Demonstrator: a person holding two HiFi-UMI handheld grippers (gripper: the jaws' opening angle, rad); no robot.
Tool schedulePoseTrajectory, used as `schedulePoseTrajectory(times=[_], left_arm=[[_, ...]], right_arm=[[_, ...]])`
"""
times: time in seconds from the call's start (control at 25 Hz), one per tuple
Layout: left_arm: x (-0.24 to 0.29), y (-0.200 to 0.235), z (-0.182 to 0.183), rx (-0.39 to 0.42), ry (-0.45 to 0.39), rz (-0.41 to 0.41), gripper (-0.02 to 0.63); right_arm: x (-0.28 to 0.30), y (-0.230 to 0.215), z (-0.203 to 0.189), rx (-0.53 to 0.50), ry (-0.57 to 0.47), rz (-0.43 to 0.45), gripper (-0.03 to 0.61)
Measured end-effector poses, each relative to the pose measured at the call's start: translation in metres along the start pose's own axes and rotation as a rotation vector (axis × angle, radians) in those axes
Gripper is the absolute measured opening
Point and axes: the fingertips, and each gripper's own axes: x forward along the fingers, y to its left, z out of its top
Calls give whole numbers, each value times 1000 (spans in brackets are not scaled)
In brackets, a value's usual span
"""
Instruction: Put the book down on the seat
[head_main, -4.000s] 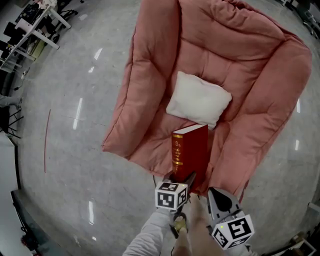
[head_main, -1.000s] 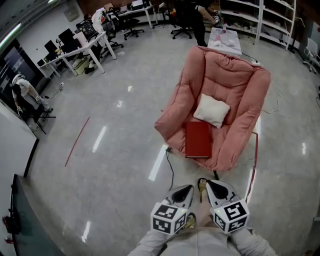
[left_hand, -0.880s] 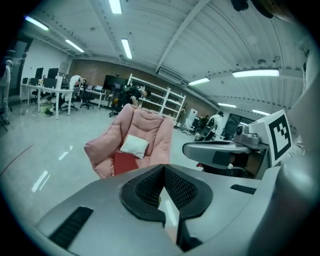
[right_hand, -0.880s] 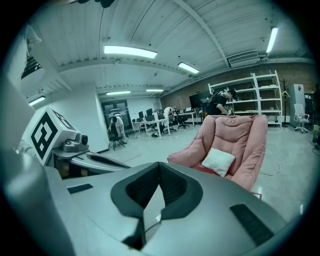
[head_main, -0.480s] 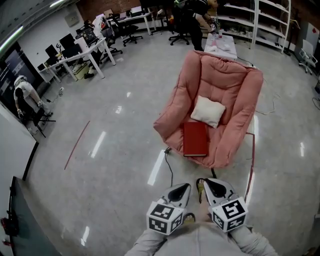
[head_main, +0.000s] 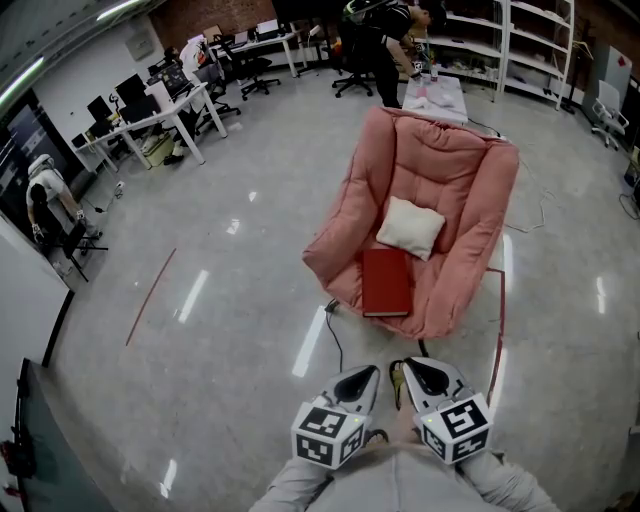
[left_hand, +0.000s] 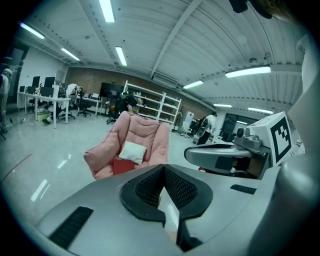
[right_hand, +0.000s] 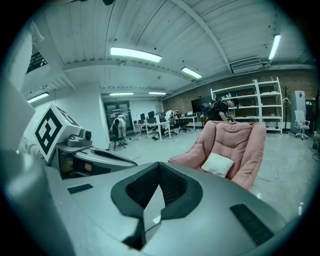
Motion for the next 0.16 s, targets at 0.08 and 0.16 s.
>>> schedulePoseTrajectory(times=[0.08,0.16], left_arm=[[-1,-5,2,0,1,-4,6],[-1,-8,4,-2,0,-6,6]], right_arm=[[-4,0,2,-1,0,2,5],[-6,-1,4,-3,1,4,5]])
